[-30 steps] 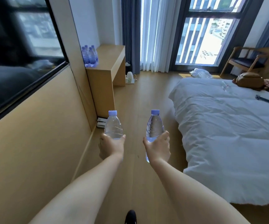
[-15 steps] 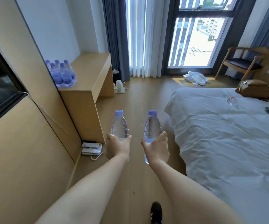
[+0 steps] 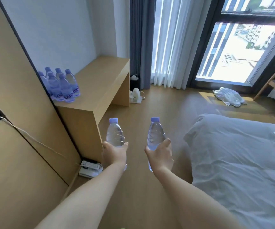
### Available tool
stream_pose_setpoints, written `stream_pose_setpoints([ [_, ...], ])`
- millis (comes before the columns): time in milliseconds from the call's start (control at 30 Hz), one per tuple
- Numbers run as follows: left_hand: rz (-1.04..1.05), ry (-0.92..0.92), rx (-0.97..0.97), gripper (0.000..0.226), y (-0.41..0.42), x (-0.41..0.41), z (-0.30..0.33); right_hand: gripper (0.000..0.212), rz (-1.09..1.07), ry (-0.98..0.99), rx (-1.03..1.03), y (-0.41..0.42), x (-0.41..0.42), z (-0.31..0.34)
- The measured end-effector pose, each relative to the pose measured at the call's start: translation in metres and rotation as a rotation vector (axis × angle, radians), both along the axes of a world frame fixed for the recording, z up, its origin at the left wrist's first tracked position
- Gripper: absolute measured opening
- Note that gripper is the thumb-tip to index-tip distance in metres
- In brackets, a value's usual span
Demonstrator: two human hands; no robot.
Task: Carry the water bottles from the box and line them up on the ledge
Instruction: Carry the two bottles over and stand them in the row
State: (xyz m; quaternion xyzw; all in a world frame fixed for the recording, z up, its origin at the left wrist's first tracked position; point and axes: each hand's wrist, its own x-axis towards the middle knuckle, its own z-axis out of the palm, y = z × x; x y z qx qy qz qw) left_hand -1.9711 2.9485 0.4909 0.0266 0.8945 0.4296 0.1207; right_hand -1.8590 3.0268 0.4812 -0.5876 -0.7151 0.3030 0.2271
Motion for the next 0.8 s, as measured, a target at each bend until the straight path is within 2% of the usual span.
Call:
stream_pose_setpoints([
  [200, 0.058, 0.016, 0.029, 0.067, 0.084, -0.097, -0.017, 0.081, 0.079, 0.015, 0.017, 0.086, -0.105, -0.013],
  [433, 0.043, 0.028, -0.033, 0.063, 0.167, -0.225, -0.003, 0.081, 0.129, 0.064, -0.018, 0.171, -0.239, 0.001],
  [600, 0.061, 0.047, -0.065, 0.065, 0.207, -0.295, 0.001, 0.075, 0.212, 0.069, -0.015, 0.216, -0.315, 0.007],
  [800, 0.178, -0.002, -0.055, 0.063, 0.258, -0.378, -0.015, 0.063, 0.34, 0.049, -0.085, 0.275, -0.406, -0.008],
])
